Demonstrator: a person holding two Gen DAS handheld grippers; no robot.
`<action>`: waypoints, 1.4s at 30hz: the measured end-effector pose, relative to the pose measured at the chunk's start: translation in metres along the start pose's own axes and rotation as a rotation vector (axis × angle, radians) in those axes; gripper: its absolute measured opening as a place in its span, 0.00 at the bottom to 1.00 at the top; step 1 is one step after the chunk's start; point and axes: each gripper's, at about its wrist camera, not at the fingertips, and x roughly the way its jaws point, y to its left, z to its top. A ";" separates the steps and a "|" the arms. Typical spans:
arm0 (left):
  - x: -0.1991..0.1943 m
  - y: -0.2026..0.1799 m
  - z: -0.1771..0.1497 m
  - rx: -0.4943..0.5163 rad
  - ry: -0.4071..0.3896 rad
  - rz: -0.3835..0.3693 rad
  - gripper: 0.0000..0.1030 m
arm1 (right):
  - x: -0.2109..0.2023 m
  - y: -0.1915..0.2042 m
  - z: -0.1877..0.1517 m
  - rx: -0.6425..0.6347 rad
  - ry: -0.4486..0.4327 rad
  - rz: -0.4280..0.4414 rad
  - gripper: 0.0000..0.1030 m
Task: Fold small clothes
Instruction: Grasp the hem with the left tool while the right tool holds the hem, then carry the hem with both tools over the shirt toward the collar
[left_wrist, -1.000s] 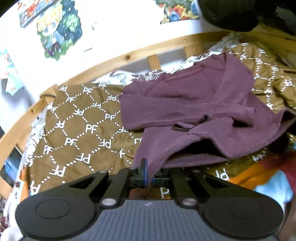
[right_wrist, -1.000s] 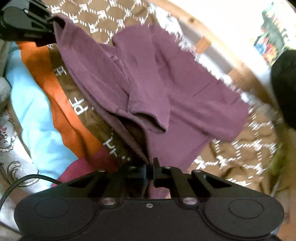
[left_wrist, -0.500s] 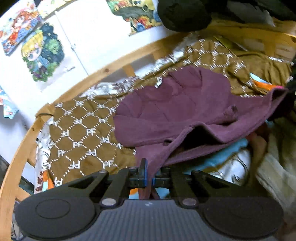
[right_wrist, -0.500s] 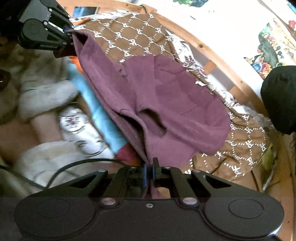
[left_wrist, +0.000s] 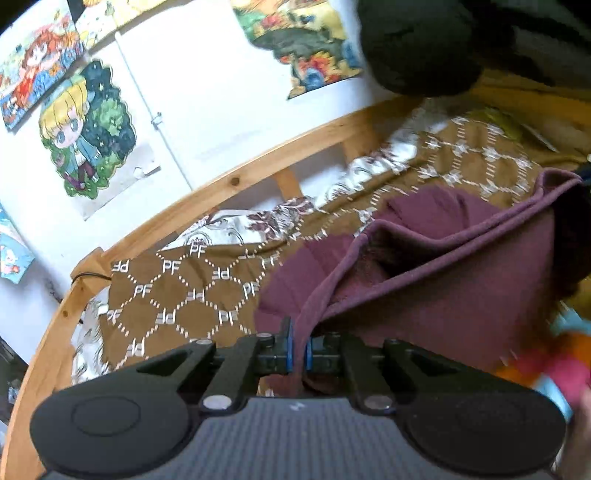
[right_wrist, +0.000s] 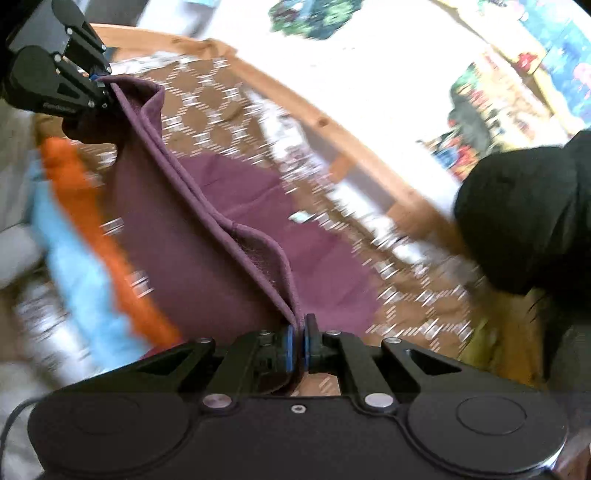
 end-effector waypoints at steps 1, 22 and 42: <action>0.017 0.006 0.008 -0.009 0.008 0.003 0.07 | 0.012 -0.008 0.002 0.007 -0.008 -0.017 0.05; 0.262 0.067 0.021 -0.400 0.213 -0.124 0.37 | 0.278 -0.091 0.001 0.455 -0.005 -0.030 0.10; 0.191 0.115 -0.006 -0.479 0.102 -0.157 0.99 | 0.241 -0.079 -0.018 0.559 -0.008 0.151 0.98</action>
